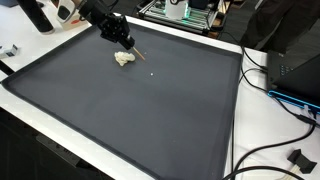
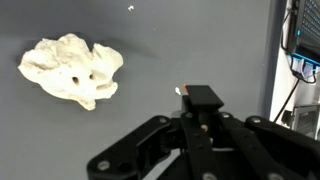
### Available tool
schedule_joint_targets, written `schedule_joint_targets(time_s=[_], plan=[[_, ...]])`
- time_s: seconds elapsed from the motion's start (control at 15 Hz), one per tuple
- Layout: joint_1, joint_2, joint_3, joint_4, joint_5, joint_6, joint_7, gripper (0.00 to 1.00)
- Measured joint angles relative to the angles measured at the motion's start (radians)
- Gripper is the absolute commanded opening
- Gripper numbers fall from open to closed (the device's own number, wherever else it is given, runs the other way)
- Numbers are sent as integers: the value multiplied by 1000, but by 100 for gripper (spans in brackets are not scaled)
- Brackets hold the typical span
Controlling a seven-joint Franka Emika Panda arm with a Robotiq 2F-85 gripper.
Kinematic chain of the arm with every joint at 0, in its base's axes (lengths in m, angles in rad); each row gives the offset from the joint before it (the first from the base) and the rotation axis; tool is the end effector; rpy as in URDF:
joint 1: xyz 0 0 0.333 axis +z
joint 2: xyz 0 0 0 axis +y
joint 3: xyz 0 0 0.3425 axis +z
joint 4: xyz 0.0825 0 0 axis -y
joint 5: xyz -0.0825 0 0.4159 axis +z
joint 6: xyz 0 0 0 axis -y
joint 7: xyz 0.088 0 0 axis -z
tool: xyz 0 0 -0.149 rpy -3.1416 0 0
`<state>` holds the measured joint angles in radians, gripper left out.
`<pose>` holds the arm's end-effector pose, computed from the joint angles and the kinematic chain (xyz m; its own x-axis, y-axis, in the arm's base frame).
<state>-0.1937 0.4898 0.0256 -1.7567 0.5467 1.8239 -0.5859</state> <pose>0.6420 -0.0454 0.2434 0.9695 0.2034 -0.1366 0.0854 -0.8030 -0.5899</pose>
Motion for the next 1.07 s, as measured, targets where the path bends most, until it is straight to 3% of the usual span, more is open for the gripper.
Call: schedule_joint_targets(time_s=[1.07], plan=[[88,-208,-15,-27,-308,-7,428,3]])
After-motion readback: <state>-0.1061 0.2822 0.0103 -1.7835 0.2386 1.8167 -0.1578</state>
